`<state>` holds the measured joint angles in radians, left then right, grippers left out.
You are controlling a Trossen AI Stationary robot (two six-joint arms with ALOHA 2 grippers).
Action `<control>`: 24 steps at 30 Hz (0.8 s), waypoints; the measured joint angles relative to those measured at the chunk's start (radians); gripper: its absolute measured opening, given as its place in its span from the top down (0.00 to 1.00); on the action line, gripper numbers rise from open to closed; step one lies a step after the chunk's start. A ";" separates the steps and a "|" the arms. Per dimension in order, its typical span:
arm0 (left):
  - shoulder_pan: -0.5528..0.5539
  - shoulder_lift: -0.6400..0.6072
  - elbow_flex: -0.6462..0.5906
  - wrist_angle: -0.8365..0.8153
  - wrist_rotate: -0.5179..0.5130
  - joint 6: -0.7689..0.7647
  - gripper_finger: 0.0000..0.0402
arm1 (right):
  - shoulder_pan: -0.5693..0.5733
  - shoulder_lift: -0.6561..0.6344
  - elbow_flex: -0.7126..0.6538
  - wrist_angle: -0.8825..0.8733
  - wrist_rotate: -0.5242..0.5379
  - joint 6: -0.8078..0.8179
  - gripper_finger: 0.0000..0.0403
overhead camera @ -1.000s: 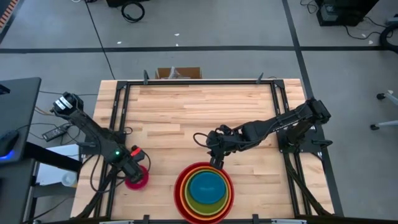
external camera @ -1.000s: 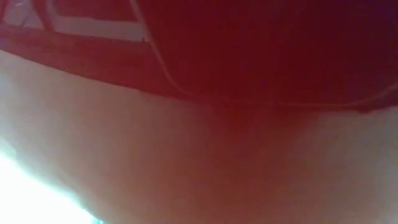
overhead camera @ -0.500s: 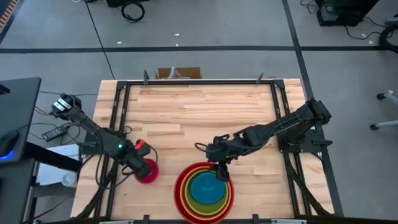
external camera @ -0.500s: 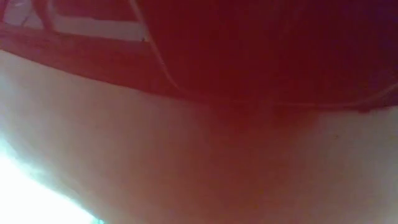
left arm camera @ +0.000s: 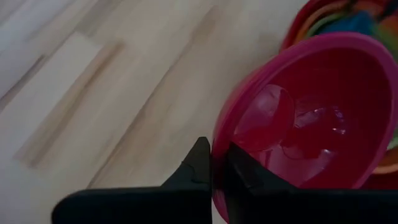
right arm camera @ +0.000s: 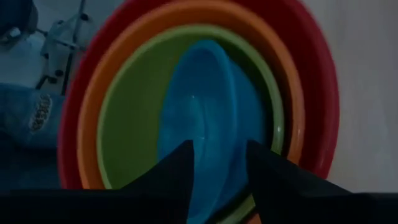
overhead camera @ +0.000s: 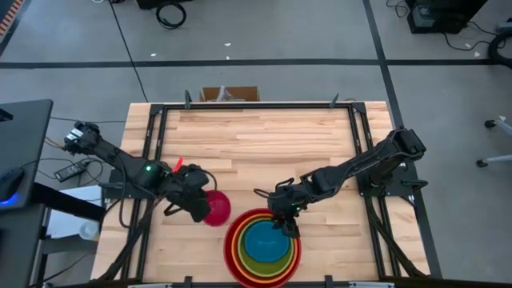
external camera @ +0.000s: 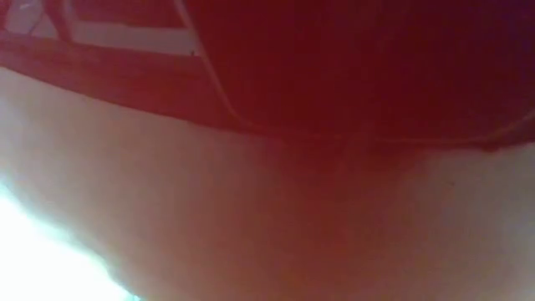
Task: Nest bowls inside each other
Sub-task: Stack the pink bowl on top of the blue bowl
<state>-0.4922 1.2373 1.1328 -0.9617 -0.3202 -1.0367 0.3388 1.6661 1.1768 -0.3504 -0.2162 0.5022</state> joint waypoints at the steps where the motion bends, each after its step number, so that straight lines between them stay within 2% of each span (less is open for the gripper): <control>1: 0.002 0.000 0.000 0.027 0.000 0.012 0.97 | -0.002 0.000 -0.013 0.008 -0.004 0.000 0.63; 8: 0.007 0.030 0.000 0.199 0.001 0.064 0.97 | -0.013 0.001 -0.062 0.068 -0.037 0.056 0.65; 17: 0.007 0.073 0.000 0.275 0.024 0.118 0.97 | -0.015 -0.056 -0.060 0.146 0.036 0.081 0.70; 24: 0.007 0.073 0.000 0.444 0.023 0.305 0.97 | -0.004 0.005 -0.059 0.208 -0.136 0.074 0.75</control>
<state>-0.4850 1.3106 1.1328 -0.5178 -0.2970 -0.7315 0.3349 1.6713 1.1177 -0.1421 -0.3524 0.5762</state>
